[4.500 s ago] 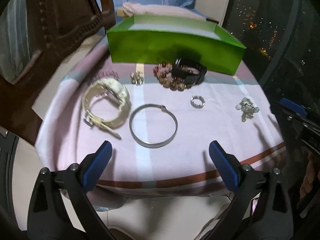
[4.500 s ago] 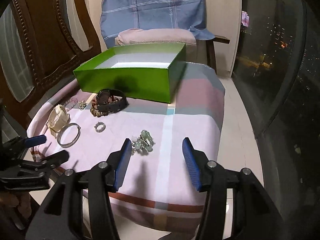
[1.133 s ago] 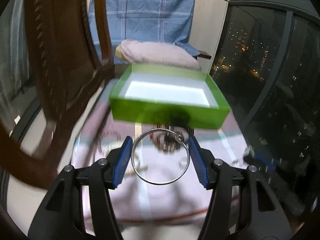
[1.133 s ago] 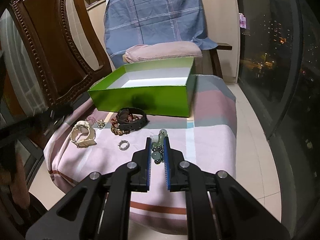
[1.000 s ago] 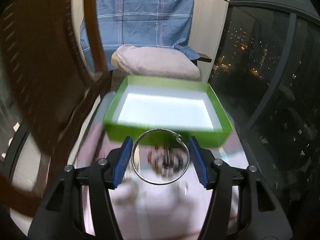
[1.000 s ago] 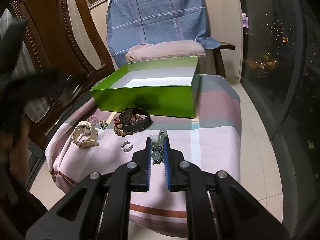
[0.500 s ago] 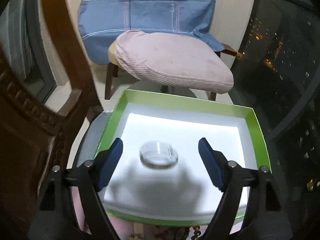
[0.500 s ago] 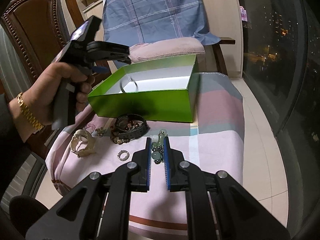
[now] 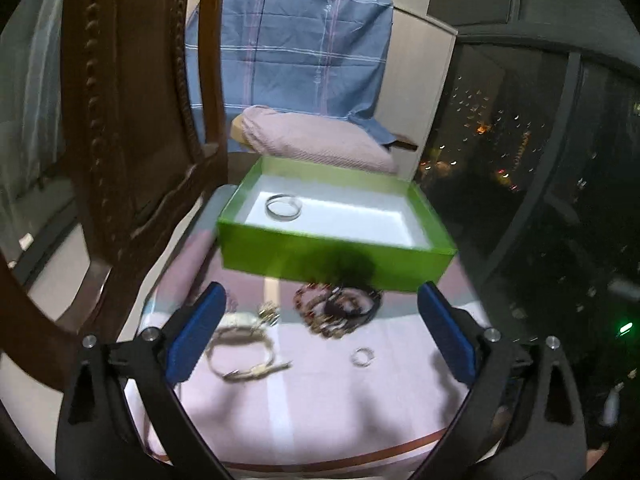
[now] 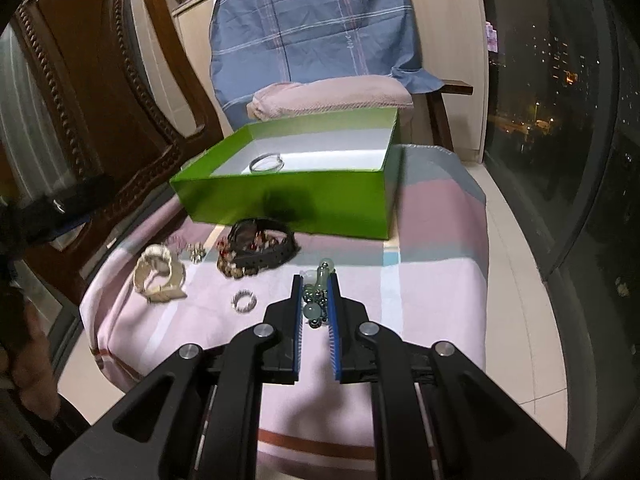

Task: Organize jewelry
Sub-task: 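Carry the green-stone brooch into the green box and open the right gripper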

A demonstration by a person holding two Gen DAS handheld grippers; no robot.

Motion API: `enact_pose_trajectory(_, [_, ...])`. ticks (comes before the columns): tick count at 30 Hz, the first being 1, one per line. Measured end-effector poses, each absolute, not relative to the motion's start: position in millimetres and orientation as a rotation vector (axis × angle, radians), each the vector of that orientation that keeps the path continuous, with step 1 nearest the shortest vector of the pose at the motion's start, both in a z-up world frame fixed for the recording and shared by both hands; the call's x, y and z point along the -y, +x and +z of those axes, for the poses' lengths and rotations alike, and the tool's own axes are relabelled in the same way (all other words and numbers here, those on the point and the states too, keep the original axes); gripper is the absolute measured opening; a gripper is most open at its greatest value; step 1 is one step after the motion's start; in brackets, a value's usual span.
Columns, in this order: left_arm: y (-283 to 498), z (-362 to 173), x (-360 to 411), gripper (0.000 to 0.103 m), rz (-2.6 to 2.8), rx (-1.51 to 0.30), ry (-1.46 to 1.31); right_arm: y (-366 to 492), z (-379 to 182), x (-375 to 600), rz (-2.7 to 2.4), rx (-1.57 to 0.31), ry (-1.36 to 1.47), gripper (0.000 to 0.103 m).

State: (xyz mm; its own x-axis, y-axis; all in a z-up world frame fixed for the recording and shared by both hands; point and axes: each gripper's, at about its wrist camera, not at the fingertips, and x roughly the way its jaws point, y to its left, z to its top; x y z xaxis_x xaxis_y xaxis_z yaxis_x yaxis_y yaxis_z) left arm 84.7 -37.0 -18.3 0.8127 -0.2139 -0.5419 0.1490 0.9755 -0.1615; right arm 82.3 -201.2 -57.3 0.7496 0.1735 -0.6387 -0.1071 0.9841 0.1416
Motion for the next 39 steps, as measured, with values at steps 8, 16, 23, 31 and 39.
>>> enact_pose_trajectory(8, [93.8,-21.3,29.1,0.095,-0.229,-0.603,-0.119,67.3,-47.8,189.7,0.167,-0.673,0.094,0.012])
enact_pose_trajectory(16, [101.5,-20.5,7.0,0.095,-0.224,-0.634,-0.184,111.7,6.6,175.5,0.159,-0.615,0.091,0.012])
enact_pose_trajectory(23, [107.0,-21.5,-1.8,0.095,-0.219,-0.665,-0.208,232.9,38.2,193.2,0.047,-0.633,0.112,0.012])
enact_pose_trajectory(31, [108.2,-17.0,-11.9,0.095,-0.202,-0.66,-0.214,244.3,55.7,226.9,0.031,-0.57,0.207,0.054])
enact_pose_trajectory(39, [104.3,-19.1,-19.9,0.093,-0.195,-0.664,-0.21,83.3,52.2,225.9,0.028,-0.391,0.121,0.066])
